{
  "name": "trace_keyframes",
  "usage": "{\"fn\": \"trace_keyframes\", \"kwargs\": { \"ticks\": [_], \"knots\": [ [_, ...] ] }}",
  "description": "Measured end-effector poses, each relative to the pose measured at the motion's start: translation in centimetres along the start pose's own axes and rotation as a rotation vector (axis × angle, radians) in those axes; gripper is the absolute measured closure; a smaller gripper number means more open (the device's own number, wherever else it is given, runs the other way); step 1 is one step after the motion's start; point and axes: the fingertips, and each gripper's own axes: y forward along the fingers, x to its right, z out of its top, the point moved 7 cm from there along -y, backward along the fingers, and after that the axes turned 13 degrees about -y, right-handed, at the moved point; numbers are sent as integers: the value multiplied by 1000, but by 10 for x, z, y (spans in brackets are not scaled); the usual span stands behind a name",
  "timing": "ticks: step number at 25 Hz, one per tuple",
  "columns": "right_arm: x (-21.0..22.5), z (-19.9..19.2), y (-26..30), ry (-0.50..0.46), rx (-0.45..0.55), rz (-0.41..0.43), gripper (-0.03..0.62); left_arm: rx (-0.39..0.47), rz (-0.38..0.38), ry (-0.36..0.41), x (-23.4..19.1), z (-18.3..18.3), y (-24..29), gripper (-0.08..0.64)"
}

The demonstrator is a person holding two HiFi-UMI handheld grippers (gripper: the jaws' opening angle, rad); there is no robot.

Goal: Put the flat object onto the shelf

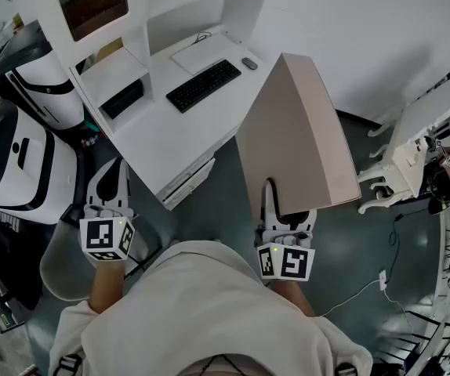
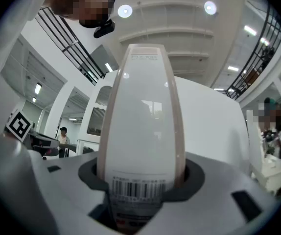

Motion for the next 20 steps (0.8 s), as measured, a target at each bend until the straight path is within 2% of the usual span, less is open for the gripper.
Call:
{"fn": "trace_keyframes", "kwargs": {
  "ticks": [20],
  "knots": [
    [11,-9,17,15,8,30,325,-21,29,10,9,-5,12,568]
  ]
}}
